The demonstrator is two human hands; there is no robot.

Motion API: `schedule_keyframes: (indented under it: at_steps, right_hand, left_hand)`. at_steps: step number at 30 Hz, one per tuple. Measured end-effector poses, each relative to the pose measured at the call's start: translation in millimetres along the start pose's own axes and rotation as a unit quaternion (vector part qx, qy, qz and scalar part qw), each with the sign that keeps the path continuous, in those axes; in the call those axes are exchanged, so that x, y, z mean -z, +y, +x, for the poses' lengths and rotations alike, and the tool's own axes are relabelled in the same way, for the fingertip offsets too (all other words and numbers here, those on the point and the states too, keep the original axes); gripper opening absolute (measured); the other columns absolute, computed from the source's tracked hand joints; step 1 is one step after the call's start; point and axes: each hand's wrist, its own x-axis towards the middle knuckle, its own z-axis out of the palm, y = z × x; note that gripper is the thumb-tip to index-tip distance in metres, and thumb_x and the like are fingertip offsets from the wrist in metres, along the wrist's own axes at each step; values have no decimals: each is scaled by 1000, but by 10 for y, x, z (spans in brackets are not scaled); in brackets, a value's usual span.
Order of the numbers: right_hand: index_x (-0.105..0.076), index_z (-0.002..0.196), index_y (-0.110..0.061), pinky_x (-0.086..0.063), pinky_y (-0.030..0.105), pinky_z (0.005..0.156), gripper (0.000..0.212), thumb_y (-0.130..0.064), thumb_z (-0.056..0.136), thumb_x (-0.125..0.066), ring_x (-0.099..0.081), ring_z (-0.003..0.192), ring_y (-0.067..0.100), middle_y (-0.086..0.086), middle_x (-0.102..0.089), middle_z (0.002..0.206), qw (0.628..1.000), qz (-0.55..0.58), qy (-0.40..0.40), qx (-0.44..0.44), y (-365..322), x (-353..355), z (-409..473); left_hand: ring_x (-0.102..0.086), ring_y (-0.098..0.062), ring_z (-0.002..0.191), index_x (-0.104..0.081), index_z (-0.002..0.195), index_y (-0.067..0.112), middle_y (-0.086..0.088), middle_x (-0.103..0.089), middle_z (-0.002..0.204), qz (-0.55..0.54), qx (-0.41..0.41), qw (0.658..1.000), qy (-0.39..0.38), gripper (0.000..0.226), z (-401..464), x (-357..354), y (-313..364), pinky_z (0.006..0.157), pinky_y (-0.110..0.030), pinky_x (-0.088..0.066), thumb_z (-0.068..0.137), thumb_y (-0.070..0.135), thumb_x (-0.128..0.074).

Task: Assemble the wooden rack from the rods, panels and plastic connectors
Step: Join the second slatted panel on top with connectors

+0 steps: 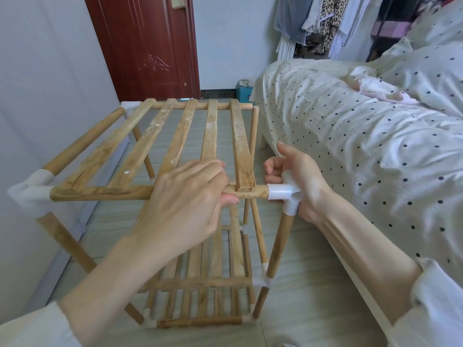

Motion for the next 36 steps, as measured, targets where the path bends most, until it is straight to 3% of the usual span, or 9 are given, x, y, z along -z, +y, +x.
schedule_keyframes:
  at_steps: [8, 12, 16, 19, 22, 26, 29, 32, 36]
  right_hand:
    - [-44, 56, -11, -32, 25, 50, 46, -32, 96, -38, -37, 39, 11, 0, -42, 43, 992, 103, 69, 34, 64, -36, 7]
    - [-47, 59, -11, -32, 27, 51, 43, -28, 98, -36, -39, 40, 15, 2, -45, 48, 979, 140, 124, 77, 259, -141, -130]
    - [-50, 66, -10, -44, 30, 69, 57, -37, 103, -15, -49, 49, 14, 5, -51, 53, 987, 25, 118, 104, 509, -343, -331]
    - [-51, 88, -11, -44, 34, 82, 46, -39, 102, -17, -57, 76, 20, 7, -58, 77, 977, -114, 80, 159, 717, -445, -433]
    - [-45, 102, -17, -47, 37, 84, 11, -23, 100, -36, -61, 93, 21, 3, -62, 96, 934, -285, 8, 215, 910, -540, -509]
    - [-53, 94, -18, -52, 37, 82, 5, -24, 95, -53, -67, 92, 16, 0, -70, 90, 886, -370, -21, 278, 989, -873, -557]
    - [-55, 90, -13, -51, 37, 81, 14, -26, 91, -59, -67, 90, 17, 2, -70, 89, 878, -375, -47, 293, 1026, -1253, -529]
    - [-54, 90, -13, -51, 40, 73, 17, -29, 90, -61, -66, 84, 24, 4, -68, 84, 866, -376, -50, 327, 1057, -1666, -447]
    - [-54, 99, -6, -50, 45, 61, 25, -30, 95, -50, -63, 69, 33, 9, -63, 73, 854, -375, -43, 358, 1304, -2129, -346]
  left_hand:
    - [-64, -14, 106, -64, 78, 15, 5, -69, 90, 10, 11, 1000, -13, 39, 37, 11, -56, 58, -12, -24, 91, 39, -35]
    - [-61, -21, 111, -61, 83, 11, -2, -66, 93, 36, 3, 999, -29, 41, 29, 4, -65, 79, -31, -50, 91, 38, -32]
    - [-51, -25, 124, -66, 99, 9, -6, -64, 114, 54, 19, 995, -79, 49, -6, 7, -246, 101, -41, -39, 92, 40, -29]
    - [-22, -27, 142, -50, 133, 14, -8, -39, 146, 34, 111, 987, -111, 58, -98, 49, -304, 114, -46, -13, 93, 43, -20]
    - [14, -25, 144, 1, 150, 23, -5, 8, 158, 37, 214, 967, -134, 60, -316, 72, -403, 116, -48, 9, 95, 40, -15]
    - [19, -17, 143, 15, 147, 23, 2, 31, 151, -91, 283, 949, -107, 66, -743, 193, -567, 118, -38, -7, 101, 23, -32]
    - [-2, -17, 145, 5, 149, 22, 9, 25, 152, -134, 290, 944, -83, 65, -1197, 251, -704, 116, -39, -22, 100, 17, -37]
    - [-10, -19, 145, -19, 148, 14, -5, -5, 158, -162, 328, 927, -77, 56, -1831, 201, -760, 117, -32, -14, 98, 14, -43]
    - [-28, -26, 139, -34, 141, 4, -15, -29, 149, -191, 456, 862, -109, 47, -2857, -1, -745, 108, -17, -13, 97, 13, -44]
